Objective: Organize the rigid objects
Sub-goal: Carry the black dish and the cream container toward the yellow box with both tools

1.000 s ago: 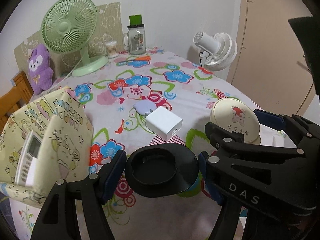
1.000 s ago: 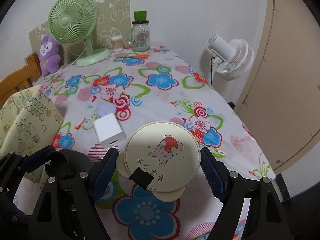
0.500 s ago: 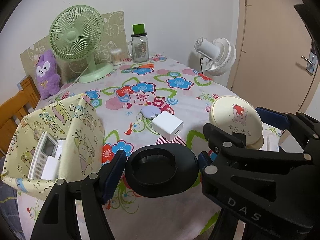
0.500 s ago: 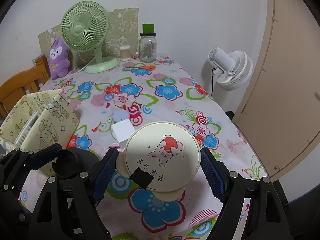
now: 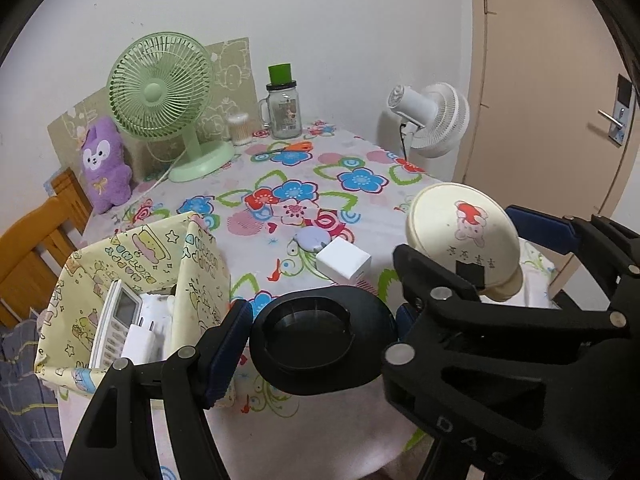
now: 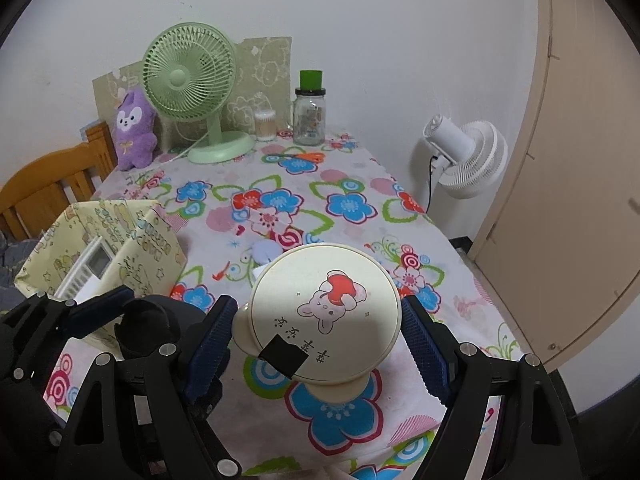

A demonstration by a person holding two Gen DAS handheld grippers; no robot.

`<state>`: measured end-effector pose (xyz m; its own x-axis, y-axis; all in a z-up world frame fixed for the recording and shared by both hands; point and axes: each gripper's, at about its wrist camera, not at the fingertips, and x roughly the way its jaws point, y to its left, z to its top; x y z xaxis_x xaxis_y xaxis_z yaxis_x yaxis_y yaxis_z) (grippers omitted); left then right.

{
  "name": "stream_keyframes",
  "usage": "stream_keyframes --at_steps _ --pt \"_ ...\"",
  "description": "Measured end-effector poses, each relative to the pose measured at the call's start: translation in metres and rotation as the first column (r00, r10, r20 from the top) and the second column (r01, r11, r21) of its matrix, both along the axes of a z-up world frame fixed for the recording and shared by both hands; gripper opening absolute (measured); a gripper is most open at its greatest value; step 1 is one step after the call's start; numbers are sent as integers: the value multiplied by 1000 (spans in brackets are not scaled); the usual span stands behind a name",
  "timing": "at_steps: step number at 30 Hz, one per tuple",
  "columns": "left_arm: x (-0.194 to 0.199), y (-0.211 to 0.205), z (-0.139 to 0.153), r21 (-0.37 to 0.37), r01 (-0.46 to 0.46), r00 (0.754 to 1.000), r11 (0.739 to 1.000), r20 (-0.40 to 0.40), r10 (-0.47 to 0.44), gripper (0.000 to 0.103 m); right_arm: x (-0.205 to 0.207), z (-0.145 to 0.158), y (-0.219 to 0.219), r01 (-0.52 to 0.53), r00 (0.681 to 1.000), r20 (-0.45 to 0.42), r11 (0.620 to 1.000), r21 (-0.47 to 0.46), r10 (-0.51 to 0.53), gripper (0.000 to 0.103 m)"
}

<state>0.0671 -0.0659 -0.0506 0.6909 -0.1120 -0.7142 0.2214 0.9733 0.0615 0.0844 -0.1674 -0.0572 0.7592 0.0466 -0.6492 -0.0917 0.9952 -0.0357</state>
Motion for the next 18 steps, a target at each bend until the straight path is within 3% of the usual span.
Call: stream_keyframes --at_steps 18 --pt "-1 29 30 12 -40 999 999 22 40 76 0 35 32 -55 998 38 998 -4 56 83"
